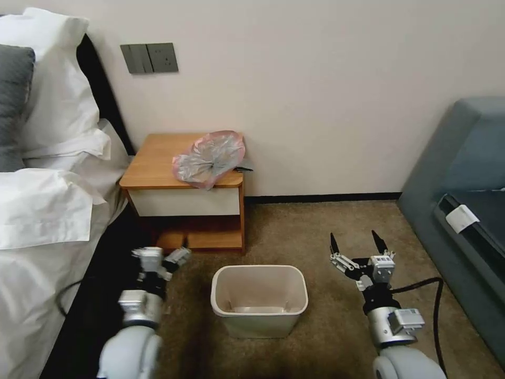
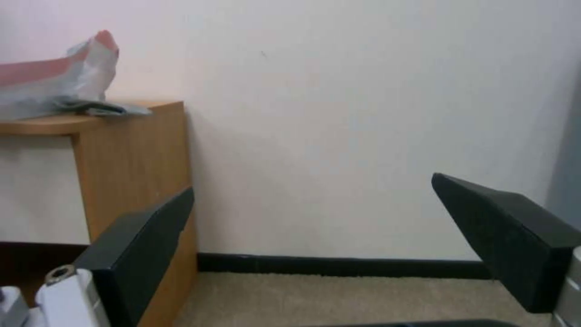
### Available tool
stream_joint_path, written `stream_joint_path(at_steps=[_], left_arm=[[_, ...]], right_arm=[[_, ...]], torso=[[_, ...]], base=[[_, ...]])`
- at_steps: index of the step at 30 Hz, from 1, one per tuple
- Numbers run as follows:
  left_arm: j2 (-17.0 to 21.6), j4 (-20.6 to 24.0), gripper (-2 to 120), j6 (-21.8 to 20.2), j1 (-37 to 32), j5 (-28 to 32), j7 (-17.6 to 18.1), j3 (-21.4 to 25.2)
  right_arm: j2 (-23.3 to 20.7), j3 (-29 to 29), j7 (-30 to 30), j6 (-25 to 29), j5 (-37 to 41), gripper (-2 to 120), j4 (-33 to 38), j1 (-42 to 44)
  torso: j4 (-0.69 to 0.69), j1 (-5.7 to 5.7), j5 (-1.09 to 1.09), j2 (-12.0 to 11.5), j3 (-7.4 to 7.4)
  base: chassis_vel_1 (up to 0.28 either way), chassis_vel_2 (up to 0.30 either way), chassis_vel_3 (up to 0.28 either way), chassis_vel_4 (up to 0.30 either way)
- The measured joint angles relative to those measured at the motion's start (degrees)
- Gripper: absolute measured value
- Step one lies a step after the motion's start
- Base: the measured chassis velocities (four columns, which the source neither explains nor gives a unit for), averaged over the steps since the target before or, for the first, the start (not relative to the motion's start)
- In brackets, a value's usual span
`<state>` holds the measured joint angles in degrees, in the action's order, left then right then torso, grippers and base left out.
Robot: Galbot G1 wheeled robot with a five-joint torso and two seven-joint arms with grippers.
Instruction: Pick up the garbage bag from the table and place it over the trash can.
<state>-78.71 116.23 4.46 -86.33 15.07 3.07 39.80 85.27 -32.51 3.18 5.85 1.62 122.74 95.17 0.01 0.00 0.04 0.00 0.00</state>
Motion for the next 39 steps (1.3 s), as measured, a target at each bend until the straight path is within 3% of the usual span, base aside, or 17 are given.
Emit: stream_joint_path(at_steps=[6, 18, 20, 21, 25, 29, 33, 39], left_arm=[[0.43, -0.73, 98, -1.66, -0.83, 5.38, -4.2, -3.27], [0.47, -1.14, 98, -3.06, -2.69, 3.39, -4.76, -6.34], [-1.29, -1.6, 98, -2.36, -2.51, 0.11, -4.61, -6.52], [-1.29, -1.6, 98, -2.36, -2.51, 0.11, -4.61, -6.52], [-2.19, -1.61, 98, -1.47, -2.82, -0.69, -4.6, -6.37], [-2.38, -2.14, 98, -0.98, -2.64, -0.69, -4.6, -5.67], [-2.69, -2.67, 98, -0.79, -2.47, -0.69, -4.6, -4.92], [-3.39, -3.11, 98, -0.41, -2.43, -1.03, -4.47, -4.52]], right_arm=[[0.46, 0.67, -0.72, 0.0, -0.1, 100, -1.2, -0.69], [-2.22, 2.64, -3.22, 1.22, 0.84, 100, -3.81, -5.9], [-4.98, 5.36, 0.37, 10.45, -9.04, 100, -11.07, -13.29], [-4.98, 5.36, 0.37, 10.45, -9.04, 100, -11.07, -13.29], [-8.55, 8.68, 1.12, 13.99, -25.13, 100, -16.47, -19.71], [-10.66, 10.24, 1.07, 16.62, -33.96, 100, -20.99, -25.23], [-11.78, 11.32, 1.28, 18.92, -40.71, 100, -26.76, -31.87], [-12.22, 14.07, 2.05, 19.54, -43.56, 100, -33.36, -37.98]], torso=[[-0.02, 0.0, -0.03, -0.01, 0.0], [-0.01, 0.0, -0.03, 0.0, 0.01], [0.0, 0.0, -0.03, 0.0, 0.01], [0.0, 0.0, -0.03, 0.0, 0.01], [0.0, 0.0, -0.04, 0.0, 0.01], [-0.01, 0.0, -0.04, -0.01, 0.01], [-0.01, 0.0, -0.04, 0.0, 0.01], [-0.02, 0.0, -0.03, -0.01, 0.01]], base=[[0.0, 0.0, 0.0, 0.0], [0.0, 0.0, 0.0, 0.0], [0.0, 0.0, 0.0, 0.0], [0.0, 0.0, 0.0, 0.0], [0.0, 0.0, 0.0, 0.0], [0.0, 0.0, 0.0, 0.0], [0.0, 0.0, 0.0, 0.0], [0.0, 0.0, 0.0, 0.0]])
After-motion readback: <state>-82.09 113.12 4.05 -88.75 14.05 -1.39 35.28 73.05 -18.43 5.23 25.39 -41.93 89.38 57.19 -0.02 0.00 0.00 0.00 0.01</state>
